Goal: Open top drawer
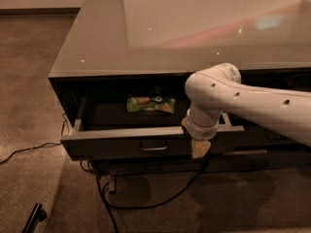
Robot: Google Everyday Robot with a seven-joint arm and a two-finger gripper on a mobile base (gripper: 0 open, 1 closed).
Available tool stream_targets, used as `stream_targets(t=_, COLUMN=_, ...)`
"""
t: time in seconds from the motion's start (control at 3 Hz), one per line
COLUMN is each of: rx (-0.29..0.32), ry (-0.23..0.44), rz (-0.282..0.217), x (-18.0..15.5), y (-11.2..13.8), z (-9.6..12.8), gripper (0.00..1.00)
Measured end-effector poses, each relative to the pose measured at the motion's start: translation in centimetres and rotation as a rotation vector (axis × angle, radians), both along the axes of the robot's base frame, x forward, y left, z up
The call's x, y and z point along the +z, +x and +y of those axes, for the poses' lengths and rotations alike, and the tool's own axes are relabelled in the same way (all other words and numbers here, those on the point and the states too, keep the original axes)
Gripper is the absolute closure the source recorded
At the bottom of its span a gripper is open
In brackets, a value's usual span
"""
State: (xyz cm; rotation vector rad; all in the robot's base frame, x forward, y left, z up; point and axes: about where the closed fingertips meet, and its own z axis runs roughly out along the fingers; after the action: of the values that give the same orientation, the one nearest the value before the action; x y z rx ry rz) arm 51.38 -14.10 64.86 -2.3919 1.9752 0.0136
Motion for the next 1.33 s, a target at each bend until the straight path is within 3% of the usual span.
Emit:
stream_targets(t=0.33, rx=0.000, ry=-0.007, rz=0.001, x=0.2, y=-0.2, z=-0.1, gripper=0.73)
stream_targets(t=0.67, rx=0.000, ry=-0.031, rz=-0.010, x=0.9, y=-1.7, z=-0.2, gripper=0.00)
stream_targets(t=1.0, rx=0.000, ry=-0.031, rz=-0.010, x=0.9, y=-1.7, z=-0.2, gripper=0.00)
stream_targets(t=1.33, rx=-0.018, ry=-0.073, rz=0.016, x=0.9, y=-3.3, z=-0.3, gripper=0.00)
